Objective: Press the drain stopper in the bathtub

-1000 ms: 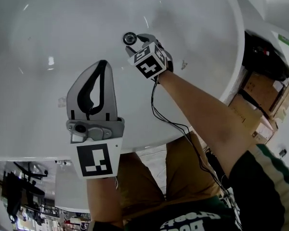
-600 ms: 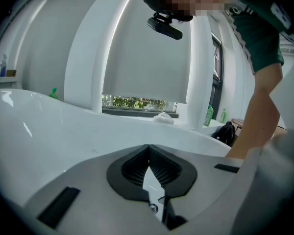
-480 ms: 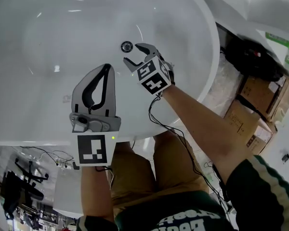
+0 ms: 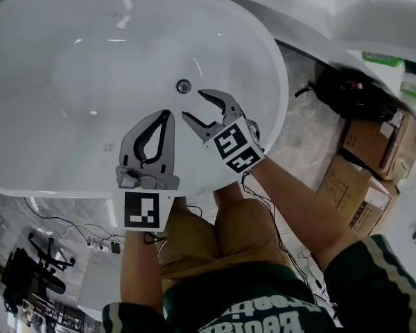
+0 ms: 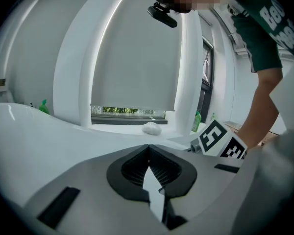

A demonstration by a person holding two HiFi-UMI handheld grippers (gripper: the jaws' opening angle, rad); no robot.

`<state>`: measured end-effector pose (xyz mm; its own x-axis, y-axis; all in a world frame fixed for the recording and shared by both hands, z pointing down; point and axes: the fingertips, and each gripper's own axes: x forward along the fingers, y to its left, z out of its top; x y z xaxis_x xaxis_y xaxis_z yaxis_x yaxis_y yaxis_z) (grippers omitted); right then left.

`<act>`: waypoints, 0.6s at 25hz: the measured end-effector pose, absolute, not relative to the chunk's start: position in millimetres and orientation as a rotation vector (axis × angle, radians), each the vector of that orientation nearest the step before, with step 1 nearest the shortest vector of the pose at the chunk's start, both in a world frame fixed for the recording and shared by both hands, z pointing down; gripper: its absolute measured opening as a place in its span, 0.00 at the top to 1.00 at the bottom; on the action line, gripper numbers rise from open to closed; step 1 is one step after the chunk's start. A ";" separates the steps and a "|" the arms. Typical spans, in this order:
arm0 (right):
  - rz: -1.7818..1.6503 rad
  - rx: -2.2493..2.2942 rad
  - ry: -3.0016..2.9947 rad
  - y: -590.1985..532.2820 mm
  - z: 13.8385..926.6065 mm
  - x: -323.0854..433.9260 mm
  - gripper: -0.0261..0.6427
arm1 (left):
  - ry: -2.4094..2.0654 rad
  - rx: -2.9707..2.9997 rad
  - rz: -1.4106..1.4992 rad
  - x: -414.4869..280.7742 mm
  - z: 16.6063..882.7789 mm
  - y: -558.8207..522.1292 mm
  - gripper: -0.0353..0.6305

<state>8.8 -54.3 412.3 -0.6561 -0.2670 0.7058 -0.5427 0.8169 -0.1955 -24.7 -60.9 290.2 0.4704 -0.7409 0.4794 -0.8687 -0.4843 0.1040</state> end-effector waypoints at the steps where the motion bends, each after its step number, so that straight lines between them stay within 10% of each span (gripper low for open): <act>1: 0.508 0.586 -2.321 -53.1 395.9 12.5 0.61 | -1.361 2.398 0.532 -20.8 281.6 -61.8 0.93; 15: 0.310 0.427 -2.541 -36.0 186.0 34.9 0.61 | -1.398 2.472 0.560 5.8 143.0 -45.5 0.93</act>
<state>34.9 -36.0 186.0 -0.8041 -0.2364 0.5454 -0.3606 0.9234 -0.1315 5.8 -45.5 143.0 0.4669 -0.7653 0.4431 -0.8597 -0.5103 0.0245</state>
